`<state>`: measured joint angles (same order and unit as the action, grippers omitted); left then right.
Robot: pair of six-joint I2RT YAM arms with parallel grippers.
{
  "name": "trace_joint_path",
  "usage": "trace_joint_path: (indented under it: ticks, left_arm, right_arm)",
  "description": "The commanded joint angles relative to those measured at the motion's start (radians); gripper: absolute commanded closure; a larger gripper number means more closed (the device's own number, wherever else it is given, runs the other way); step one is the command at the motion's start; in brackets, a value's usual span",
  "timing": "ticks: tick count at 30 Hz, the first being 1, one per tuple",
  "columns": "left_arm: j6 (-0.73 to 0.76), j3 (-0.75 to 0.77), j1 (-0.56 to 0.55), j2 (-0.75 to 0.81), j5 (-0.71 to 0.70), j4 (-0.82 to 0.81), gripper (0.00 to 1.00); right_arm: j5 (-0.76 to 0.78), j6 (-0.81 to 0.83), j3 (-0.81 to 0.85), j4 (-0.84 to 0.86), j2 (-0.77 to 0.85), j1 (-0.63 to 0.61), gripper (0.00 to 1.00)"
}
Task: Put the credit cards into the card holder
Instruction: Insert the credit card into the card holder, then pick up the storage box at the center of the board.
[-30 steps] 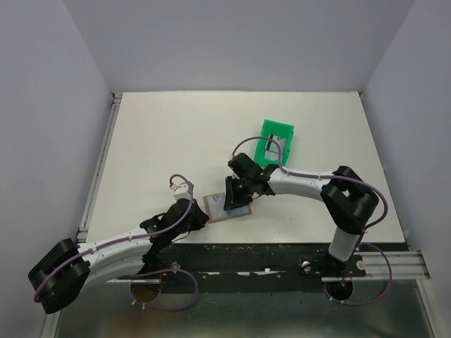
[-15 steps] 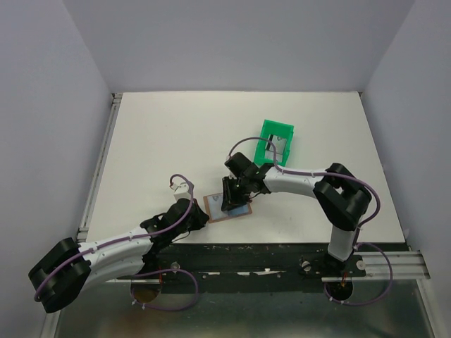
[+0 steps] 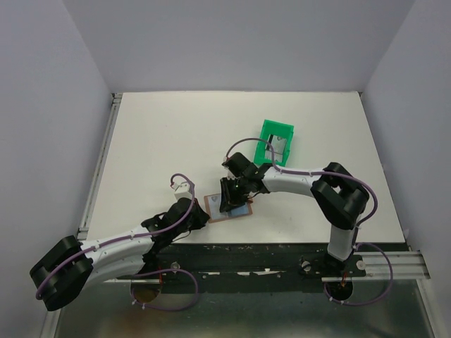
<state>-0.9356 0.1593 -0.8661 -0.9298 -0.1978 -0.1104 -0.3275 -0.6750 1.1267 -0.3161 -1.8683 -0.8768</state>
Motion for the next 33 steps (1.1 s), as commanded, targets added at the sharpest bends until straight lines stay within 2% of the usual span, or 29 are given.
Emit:
trace_joint_path:
  ticks: [1, 8, 17, 24, 29, 33]
  left_arm:
    - [0.008, 0.006, -0.005, -0.021, 0.017, 0.025, 0.94]
    - [0.008, 0.005, -0.005, -0.023, 0.015, 0.025, 0.94]
    - [-0.006, 0.011, -0.005, -0.001, -0.012, 0.061, 0.94]
    - [-0.012, 0.025, -0.005, 0.029, -0.032, 0.109, 0.93]
    - [-0.012, 0.036, -0.005, 0.091, -0.046, 0.176, 0.89]
    - [0.004, 0.049, -0.005, 0.121, -0.045, 0.207, 0.85]
  right_arm:
    - [-0.097, 0.008, 0.012, 0.077, -0.022, -0.007, 0.64]
    - [-0.121, 0.008, -0.004, 0.106, -0.009, -0.007, 0.64]
    - [0.178, 0.058, -0.013, -0.079, 0.179, -0.007, 0.62]
    - [0.315, 0.107, -0.01, -0.156, 0.319, 0.007, 0.59]
    - [0.334, 0.149, 0.01, -0.205, 0.385, 0.134, 0.57]
    - [0.334, 0.19, 0.079, -0.25, 0.339, 0.269, 0.55]
